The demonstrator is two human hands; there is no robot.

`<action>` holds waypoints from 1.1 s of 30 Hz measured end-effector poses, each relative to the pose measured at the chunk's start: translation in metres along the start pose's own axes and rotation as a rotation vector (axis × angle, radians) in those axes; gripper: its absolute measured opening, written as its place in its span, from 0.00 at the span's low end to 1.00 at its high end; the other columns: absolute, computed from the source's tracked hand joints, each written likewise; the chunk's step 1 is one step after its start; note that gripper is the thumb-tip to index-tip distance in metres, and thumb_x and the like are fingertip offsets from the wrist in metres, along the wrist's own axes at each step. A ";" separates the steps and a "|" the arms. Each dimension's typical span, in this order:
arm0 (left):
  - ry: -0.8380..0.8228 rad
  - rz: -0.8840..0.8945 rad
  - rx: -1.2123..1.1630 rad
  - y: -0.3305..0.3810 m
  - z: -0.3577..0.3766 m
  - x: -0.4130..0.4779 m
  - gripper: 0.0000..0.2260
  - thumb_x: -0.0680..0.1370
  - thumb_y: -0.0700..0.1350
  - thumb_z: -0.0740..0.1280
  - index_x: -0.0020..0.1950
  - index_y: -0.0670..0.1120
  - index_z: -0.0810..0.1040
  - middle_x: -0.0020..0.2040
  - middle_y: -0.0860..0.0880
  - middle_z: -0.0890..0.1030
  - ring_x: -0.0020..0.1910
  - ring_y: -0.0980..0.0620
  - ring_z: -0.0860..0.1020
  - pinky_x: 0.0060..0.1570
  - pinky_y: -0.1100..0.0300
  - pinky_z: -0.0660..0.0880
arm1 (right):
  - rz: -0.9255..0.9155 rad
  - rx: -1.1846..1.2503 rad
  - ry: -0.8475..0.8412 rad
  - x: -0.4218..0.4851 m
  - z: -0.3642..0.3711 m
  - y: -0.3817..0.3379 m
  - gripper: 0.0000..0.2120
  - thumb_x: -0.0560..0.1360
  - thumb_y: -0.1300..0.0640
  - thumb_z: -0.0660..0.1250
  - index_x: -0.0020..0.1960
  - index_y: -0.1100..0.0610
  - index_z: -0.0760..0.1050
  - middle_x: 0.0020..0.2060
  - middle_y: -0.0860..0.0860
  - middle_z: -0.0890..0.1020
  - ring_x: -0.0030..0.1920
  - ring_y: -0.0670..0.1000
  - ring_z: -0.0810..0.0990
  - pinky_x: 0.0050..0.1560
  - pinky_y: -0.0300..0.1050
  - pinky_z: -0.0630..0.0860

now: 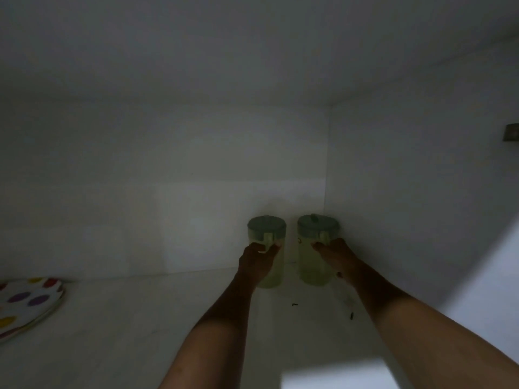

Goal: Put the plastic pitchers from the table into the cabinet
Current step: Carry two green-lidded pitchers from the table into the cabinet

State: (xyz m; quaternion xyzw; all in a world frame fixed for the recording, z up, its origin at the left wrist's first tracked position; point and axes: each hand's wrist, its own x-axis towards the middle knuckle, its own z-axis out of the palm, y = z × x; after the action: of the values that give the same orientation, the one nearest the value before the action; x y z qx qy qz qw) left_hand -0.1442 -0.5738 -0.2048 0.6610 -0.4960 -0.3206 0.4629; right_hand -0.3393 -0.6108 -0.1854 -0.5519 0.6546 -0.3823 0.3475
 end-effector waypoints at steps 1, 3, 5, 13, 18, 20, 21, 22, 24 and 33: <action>0.010 0.006 0.031 0.003 -0.002 -0.008 0.35 0.72 0.69 0.68 0.68 0.45 0.76 0.67 0.44 0.78 0.63 0.43 0.78 0.63 0.52 0.76 | -0.021 -0.056 0.027 -0.005 -0.003 0.000 0.40 0.77 0.42 0.68 0.77 0.63 0.56 0.71 0.62 0.70 0.66 0.61 0.74 0.57 0.50 0.75; 0.042 0.027 0.054 0.006 -0.007 -0.027 0.35 0.74 0.66 0.68 0.73 0.44 0.70 0.72 0.44 0.74 0.68 0.44 0.74 0.66 0.54 0.73 | -0.090 -0.136 0.085 -0.021 -0.012 0.002 0.38 0.77 0.44 0.67 0.77 0.63 0.56 0.71 0.64 0.69 0.69 0.63 0.72 0.64 0.52 0.73; 0.063 0.054 0.084 0.009 -0.013 -0.051 0.33 0.75 0.63 0.69 0.74 0.44 0.69 0.72 0.43 0.73 0.68 0.44 0.74 0.64 0.56 0.74 | -0.154 -0.176 0.099 -0.046 -0.019 0.002 0.36 0.78 0.45 0.66 0.77 0.62 0.57 0.71 0.63 0.69 0.69 0.63 0.71 0.65 0.52 0.73; 0.119 0.132 0.173 0.005 -0.080 -0.207 0.21 0.77 0.54 0.71 0.67 0.46 0.76 0.63 0.45 0.81 0.63 0.45 0.78 0.60 0.60 0.73 | -0.427 -0.291 -0.076 -0.204 -0.012 -0.012 0.19 0.76 0.52 0.69 0.64 0.58 0.73 0.59 0.57 0.80 0.60 0.58 0.79 0.55 0.43 0.73; 0.239 0.112 0.201 -0.037 -0.147 -0.324 0.15 0.78 0.50 0.72 0.60 0.44 0.81 0.54 0.46 0.83 0.52 0.50 0.79 0.49 0.63 0.71 | -0.594 -0.222 -0.279 -0.329 0.038 -0.003 0.12 0.76 0.53 0.69 0.56 0.58 0.75 0.46 0.54 0.80 0.43 0.53 0.78 0.42 0.44 0.73; 0.264 0.077 0.200 -0.057 -0.181 -0.367 0.13 0.78 0.48 0.71 0.58 0.42 0.81 0.50 0.45 0.83 0.47 0.49 0.78 0.45 0.61 0.71 | -0.636 -0.207 -0.365 -0.377 0.063 -0.005 0.10 0.76 0.54 0.69 0.54 0.58 0.76 0.42 0.51 0.79 0.38 0.50 0.76 0.36 0.42 0.71; 0.274 0.049 0.211 -0.067 -0.200 -0.390 0.12 0.78 0.48 0.72 0.56 0.41 0.82 0.48 0.44 0.83 0.45 0.49 0.78 0.44 0.60 0.72 | -0.656 -0.213 -0.406 -0.400 0.077 -0.007 0.09 0.76 0.54 0.69 0.54 0.58 0.77 0.41 0.50 0.79 0.37 0.49 0.76 0.35 0.40 0.70; 0.287 0.024 0.226 -0.077 -0.220 -0.413 0.12 0.78 0.47 0.72 0.55 0.40 0.82 0.45 0.43 0.83 0.44 0.48 0.78 0.43 0.60 0.72 | -0.675 -0.223 -0.446 -0.423 0.092 -0.011 0.09 0.76 0.54 0.69 0.53 0.57 0.77 0.41 0.50 0.80 0.38 0.49 0.77 0.35 0.39 0.70; 0.341 -0.028 0.261 -0.099 -0.264 -0.458 0.11 0.78 0.47 0.72 0.55 0.40 0.83 0.45 0.44 0.83 0.44 0.49 0.79 0.45 0.60 0.73 | -0.721 -0.220 -0.528 -0.471 0.125 -0.023 0.07 0.75 0.55 0.70 0.51 0.56 0.79 0.42 0.50 0.81 0.41 0.50 0.78 0.37 0.39 0.70; 0.647 -0.276 0.266 -0.208 -0.470 -0.655 0.12 0.77 0.49 0.71 0.54 0.42 0.85 0.44 0.47 0.83 0.46 0.48 0.81 0.47 0.56 0.77 | -0.894 -0.220 -0.909 -0.704 0.291 -0.080 0.08 0.75 0.54 0.70 0.52 0.56 0.81 0.45 0.51 0.84 0.47 0.51 0.81 0.48 0.44 0.76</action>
State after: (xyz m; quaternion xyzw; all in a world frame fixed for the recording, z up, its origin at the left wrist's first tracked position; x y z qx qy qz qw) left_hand 0.1475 0.2045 -0.2497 0.8431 -0.2677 -0.0874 0.4582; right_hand 0.0572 0.0426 -0.2272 -0.9105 0.1844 -0.1489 0.3389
